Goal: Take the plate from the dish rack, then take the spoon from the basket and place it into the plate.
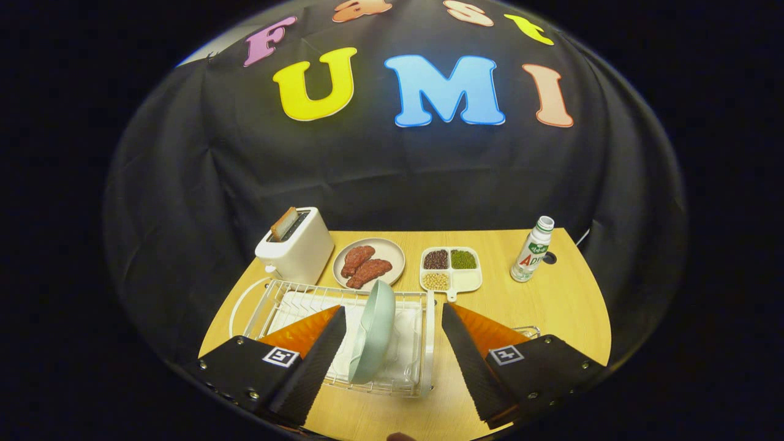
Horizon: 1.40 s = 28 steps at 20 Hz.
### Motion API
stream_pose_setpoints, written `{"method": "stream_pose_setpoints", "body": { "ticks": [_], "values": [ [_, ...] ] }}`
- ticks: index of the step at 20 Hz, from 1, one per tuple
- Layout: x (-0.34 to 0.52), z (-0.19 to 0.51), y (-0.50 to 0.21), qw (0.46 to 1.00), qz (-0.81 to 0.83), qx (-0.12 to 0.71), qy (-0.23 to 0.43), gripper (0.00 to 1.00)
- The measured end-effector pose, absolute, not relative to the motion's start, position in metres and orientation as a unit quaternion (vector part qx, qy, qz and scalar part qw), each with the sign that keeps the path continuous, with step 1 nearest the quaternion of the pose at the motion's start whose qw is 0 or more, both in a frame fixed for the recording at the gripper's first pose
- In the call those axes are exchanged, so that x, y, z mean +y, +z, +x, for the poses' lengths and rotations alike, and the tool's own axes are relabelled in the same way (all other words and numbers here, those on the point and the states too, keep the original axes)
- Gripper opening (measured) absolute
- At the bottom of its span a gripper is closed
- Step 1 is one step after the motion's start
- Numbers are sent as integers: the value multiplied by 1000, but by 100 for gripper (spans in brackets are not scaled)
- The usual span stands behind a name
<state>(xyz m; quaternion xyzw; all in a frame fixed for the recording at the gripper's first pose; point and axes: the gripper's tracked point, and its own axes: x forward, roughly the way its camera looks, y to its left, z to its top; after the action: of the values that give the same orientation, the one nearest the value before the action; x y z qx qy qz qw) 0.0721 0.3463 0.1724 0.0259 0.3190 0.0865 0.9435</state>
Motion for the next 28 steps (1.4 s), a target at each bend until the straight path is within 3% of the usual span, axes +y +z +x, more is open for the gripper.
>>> {"method": "stream_pose_setpoints", "body": {
  "ticks": [8,12,15,17,20,21,28],
  "values": [
    [366,84,121,906,24,422,30,97],
    [370,87,103,894,6,448,8,81],
    [362,97,106,897,-6,440,-32,61],
    [367,103,100,893,15,447,-51,24],
    [350,103,96,880,-58,466,-78,18],
    [349,103,98,875,-82,470,-88,10],
    [365,111,132,855,-198,456,-148,9]
  ]
}}
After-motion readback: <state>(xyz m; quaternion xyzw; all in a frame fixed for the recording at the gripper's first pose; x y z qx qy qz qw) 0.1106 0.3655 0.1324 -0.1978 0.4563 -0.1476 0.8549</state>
